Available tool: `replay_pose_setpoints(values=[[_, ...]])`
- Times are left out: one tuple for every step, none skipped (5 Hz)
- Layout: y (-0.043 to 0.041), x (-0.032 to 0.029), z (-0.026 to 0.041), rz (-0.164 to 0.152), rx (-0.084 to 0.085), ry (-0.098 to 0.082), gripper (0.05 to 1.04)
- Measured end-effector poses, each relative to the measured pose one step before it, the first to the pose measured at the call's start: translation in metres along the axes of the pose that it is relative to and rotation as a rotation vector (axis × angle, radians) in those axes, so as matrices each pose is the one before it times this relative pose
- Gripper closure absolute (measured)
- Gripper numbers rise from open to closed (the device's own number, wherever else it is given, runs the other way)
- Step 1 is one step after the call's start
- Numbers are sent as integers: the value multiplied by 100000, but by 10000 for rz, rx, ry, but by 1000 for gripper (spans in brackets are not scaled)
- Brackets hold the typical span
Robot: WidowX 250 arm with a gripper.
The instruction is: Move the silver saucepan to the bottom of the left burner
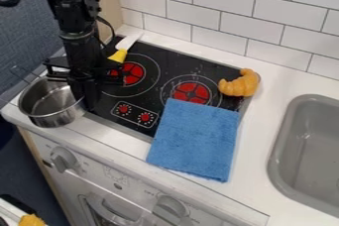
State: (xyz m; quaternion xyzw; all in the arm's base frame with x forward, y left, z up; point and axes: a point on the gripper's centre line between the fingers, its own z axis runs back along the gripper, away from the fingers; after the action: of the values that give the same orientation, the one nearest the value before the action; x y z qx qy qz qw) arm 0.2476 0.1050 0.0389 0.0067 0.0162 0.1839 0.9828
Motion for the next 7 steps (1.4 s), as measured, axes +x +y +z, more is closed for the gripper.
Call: replay_pose_setpoints(values=[[-1886, 1427, 315, -464, -183, -237, 1007], [-1032, 1213, -180, -215, 2, 0, 1007], [-1133, 576, -1044, -223, 89, 319, 1007], [-705, -228, -365, -147, 91, 132, 1007], [-938, -1042, -640, -173, 99, 280, 981], [-363, -818, -569, 4, 79, 221, 803], [49, -15, 732, 48, -53, -179, 518]])
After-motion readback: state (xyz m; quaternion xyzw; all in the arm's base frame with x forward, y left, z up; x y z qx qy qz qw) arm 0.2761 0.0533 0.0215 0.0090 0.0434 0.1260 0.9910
